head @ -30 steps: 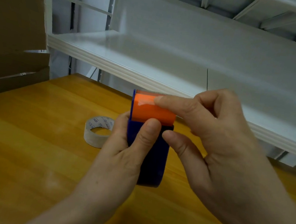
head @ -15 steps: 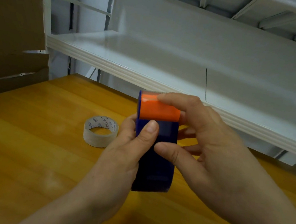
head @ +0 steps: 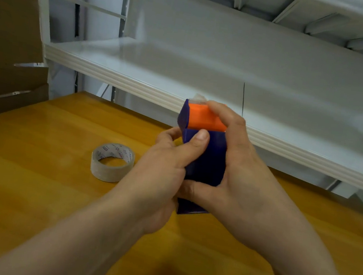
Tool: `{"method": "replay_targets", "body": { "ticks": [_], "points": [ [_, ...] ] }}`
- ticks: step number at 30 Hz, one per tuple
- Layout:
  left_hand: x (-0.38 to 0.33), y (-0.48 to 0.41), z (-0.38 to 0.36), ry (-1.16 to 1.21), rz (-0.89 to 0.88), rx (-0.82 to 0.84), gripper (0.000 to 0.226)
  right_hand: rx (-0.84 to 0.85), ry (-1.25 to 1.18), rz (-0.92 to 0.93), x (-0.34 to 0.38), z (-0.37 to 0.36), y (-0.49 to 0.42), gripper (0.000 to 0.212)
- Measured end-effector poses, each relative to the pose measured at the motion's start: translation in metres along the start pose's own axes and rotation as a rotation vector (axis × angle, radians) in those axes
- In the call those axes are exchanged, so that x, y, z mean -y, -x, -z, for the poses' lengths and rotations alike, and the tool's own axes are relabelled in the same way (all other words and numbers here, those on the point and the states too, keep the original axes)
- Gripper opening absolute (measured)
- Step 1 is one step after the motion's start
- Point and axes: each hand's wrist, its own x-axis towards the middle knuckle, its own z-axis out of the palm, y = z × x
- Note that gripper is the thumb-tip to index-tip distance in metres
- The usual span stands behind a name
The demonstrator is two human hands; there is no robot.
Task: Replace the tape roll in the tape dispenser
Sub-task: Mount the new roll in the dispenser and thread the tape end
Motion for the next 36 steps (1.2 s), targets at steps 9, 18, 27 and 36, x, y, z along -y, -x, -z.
{"method": "replay_targets", "body": {
  "ticks": [9, 18, 27, 36],
  "points": [
    [-0.002, -0.005, 0.004, 0.018, 0.067, 0.216, 0.054, 0.045, -0.081, -0.077, -0.023, 0.019, -0.001, 0.103],
    [0.011, 0.011, 0.007, -0.658, -0.125, 0.18, 0.125, 0.03, -0.252, -0.117, -0.038, 0.026, -0.004, 0.102],
    [0.026, 0.011, 0.001, -0.559, -0.186, 0.044, 0.11, 0.021, -0.217, -0.161, -0.039, 0.019, -0.008, 0.104],
    [0.03, 0.01, -0.001, -0.319, -0.036, 0.02, 0.106, 0.146, -0.177, -0.271, -0.043, 0.016, -0.011, 0.097]
  ]
}}
